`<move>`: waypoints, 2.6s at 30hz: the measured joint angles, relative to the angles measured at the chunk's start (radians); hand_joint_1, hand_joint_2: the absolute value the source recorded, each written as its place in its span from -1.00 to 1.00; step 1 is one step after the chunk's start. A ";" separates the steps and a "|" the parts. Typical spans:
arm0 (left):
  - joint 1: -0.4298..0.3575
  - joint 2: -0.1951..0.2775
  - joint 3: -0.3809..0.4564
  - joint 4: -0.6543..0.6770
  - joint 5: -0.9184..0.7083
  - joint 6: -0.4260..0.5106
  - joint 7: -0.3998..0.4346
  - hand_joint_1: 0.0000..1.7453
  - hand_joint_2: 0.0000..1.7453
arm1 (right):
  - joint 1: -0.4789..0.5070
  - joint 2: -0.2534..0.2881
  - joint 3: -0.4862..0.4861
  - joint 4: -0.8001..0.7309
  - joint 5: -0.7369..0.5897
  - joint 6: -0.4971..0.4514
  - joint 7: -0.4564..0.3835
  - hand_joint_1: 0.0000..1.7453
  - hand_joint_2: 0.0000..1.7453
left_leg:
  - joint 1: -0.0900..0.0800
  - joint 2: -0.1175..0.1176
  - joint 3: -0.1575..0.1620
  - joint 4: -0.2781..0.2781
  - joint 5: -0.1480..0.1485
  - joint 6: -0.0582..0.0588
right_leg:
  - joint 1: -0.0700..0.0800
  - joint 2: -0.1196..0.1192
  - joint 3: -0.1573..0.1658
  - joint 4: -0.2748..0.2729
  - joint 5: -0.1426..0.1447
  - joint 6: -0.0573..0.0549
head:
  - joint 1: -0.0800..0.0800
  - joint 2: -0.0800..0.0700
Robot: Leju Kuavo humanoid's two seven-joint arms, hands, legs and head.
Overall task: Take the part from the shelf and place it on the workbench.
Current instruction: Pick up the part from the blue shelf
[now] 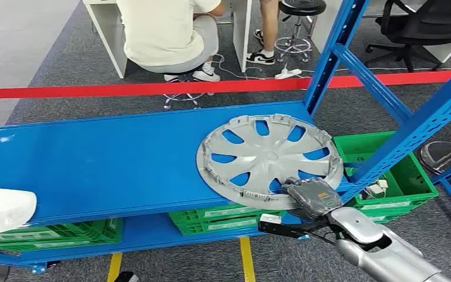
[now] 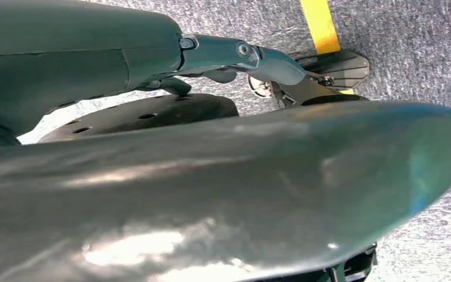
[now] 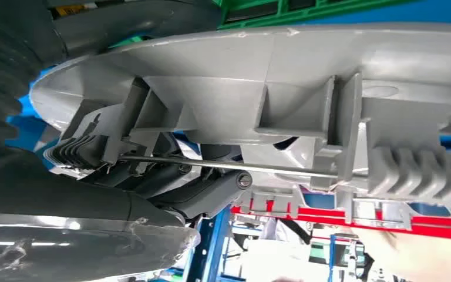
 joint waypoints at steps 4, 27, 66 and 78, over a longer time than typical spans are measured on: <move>0.000 0.000 -0.005 0.000 0.000 0.003 -0.003 -1.00 -1.00 | 0.041 0.000 -0.028 -0.037 -0.023 -0.072 -0.042 1.00 1.00 | 0.000 0.000 -0.001 0.000 0.001 0.000 | 0.000 0.000 0.006 0.000 0.001 0.000 | 0.000 0.000; -0.001 0.000 -0.047 0.000 -0.027 0.190 -0.284 -1.00 1.00 | 0.342 0.031 -0.437 -0.448 -0.760 0.064 -0.340 1.00 1.00 | 0.000 0.000 -0.002 0.000 -0.002 -0.001 | 0.000 0.000 0.005 0.000 -0.001 0.001 | 0.000 0.000; -0.011 0.008 -0.149 0.000 -0.042 0.108 -0.265 -1.00 1.00 | 0.289 0.103 -0.548 -0.536 -1.173 0.451 -0.389 1.00 1.00 | 0.000 0.000 -0.002 -0.001 -0.002 -0.001 | 0.000 0.000 0.005 0.000 -0.002 0.001 | 0.000 0.000; -0.011 0.009 -0.143 0.000 -0.006 0.057 -0.225 -1.00 1.00 | 0.258 0.129 -0.529 -0.540 -1.207 0.448 -0.405 1.00 1.00 | -0.005 0.000 -0.004 0.005 -0.006 0.011 | -0.006 0.000 0.006 -0.005 0.000 0.007 | 0.000 0.000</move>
